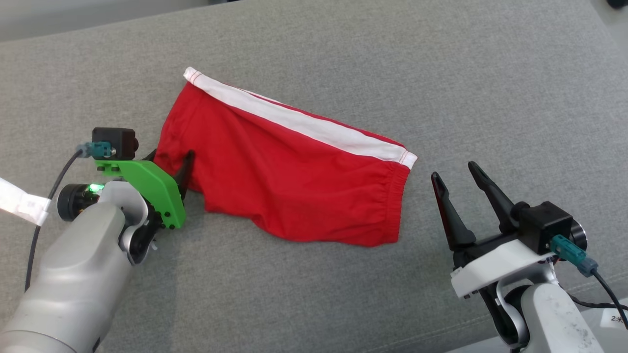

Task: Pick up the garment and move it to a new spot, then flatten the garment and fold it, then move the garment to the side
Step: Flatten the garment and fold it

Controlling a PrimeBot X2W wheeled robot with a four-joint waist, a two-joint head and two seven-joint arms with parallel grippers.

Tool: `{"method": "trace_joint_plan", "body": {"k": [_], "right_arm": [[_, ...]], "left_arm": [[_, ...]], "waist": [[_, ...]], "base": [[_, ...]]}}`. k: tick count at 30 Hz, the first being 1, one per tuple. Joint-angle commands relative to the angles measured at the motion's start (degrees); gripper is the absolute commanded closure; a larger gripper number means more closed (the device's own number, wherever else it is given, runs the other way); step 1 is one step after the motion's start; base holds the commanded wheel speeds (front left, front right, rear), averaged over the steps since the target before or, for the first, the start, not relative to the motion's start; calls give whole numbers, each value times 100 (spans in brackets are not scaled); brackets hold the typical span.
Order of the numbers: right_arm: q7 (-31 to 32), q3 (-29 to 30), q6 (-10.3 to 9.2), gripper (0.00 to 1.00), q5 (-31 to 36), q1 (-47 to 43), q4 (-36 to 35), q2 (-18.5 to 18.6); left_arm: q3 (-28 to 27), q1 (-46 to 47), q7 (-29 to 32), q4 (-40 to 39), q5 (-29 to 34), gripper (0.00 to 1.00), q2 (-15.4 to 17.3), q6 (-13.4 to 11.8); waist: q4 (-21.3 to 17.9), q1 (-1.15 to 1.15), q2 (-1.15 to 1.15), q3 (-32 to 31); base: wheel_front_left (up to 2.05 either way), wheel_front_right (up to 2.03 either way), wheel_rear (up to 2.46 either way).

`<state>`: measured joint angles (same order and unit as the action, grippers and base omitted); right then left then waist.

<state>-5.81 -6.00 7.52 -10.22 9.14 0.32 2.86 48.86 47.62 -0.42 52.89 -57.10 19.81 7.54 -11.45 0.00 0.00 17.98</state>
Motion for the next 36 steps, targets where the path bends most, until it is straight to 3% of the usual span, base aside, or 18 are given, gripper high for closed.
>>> {"method": "trace_joint_plan", "body": {"k": [1,2,3,5,6,7,23,36], "right_arm": [[10,-7,-6,0,27,-12,-67,18],[16,-11,-6,0,25,-10,-98,18],[21,-20,-6,0,27,-6,-126,17],[-1,-31,-6,0,31,14,-161,15],[-16,-27,-6,0,34,23,-165,16],[-32,-20,-6,0,33,32,-168,15],[-37,383,-6,0,104,-142,171,12],[-20,338,-6,0,125,-332,469,12]], "left_arm": [[62,-46,166,58,-67,0,1,-9],[80,-49,226,50,-93,9,-11,-9],[100,-50,252,28,-104,36,-9,-9],[113,-59,222,8,-105,81,6,-9],[125,-65,170,-10,-73,95,12,-9],[110,-83,77,-28,-56,100,12,-9],[-124,-1032,-1224,-513,-233,100,-307,-64],[-755,-2627,-1478,-1620,-488,100,-369,-462]], "waist": [[-46,0,0,55],[-51,0,0,64],[-56,0,0,70],[-55,0,0,66],[-47,0,0,53],[-32,0,0,32],[827,0,0,-829],[1063,0,0,-1256]], "base": [[0,0,0],[0,0,0],[0,0,0],[0,0,0],[0,0,0],[0,0,0],[0,0,0],[0,0,0]]}}
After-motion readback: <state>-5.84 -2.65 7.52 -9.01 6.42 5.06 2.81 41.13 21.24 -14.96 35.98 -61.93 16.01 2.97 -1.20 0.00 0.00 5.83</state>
